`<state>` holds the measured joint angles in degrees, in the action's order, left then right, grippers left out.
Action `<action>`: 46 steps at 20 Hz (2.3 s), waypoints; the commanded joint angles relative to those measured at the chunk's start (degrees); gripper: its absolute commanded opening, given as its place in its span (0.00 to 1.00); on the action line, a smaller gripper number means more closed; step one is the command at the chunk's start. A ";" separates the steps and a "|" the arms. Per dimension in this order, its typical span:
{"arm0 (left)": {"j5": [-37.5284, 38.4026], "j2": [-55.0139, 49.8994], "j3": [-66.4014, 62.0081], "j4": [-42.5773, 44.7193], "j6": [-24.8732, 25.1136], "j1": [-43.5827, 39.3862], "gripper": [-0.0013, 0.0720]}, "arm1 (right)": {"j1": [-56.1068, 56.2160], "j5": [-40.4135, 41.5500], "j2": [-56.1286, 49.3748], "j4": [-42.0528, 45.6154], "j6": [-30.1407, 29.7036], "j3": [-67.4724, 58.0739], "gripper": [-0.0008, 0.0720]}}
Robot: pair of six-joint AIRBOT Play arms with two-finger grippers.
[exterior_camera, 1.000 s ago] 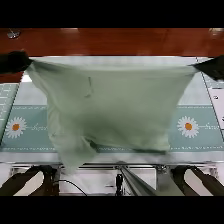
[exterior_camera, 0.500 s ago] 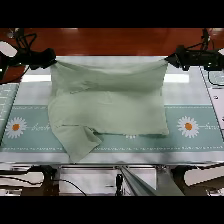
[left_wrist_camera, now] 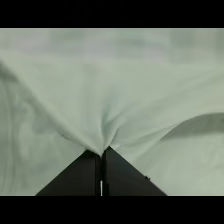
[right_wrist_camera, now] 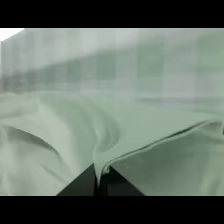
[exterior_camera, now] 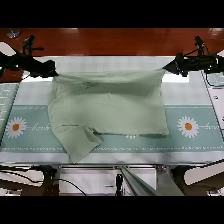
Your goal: Fold the shirts.
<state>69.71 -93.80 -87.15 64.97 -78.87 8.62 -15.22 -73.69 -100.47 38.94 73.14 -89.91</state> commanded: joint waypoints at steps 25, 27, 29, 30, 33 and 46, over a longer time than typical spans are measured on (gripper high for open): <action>10.34 20.79 40.76 -0.02 3.19 19.30 0.98 | -6.84 9.51 42.93 7.30 -6.99 51.28 0.87; 7.15 25.33 48.41 -1.03 2.82 23.37 0.98 | -6.47 11.10 48.37 0.44 -8.98 58.34 0.87; 5.20 28.02 53.88 -3.82 4.57 24.70 0.98 | -6.47 11.54 50.73 -3.87 -10.43 61.83 0.87; 4.52 28.74 55.84 -5.75 5.35 24.61 0.98 | -6.47 11.41 51.12 -4.96 -10.47 62.51 0.87; 3.96 29.24 60.02 -13.92 12.44 24.22 0.98 | -6.47 11.10 51.10 -6.67 -10.91 62.60 0.87; -2.58 29.16 65.40 -23.50 21.22 13.68 0.04 | -20.37 9.05 51.10 10.05 -1.86 58.99 0.86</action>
<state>67.09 -64.69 -21.76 42.39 -58.78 24.38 -29.85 -60.86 -49.41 37.74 66.28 -29.78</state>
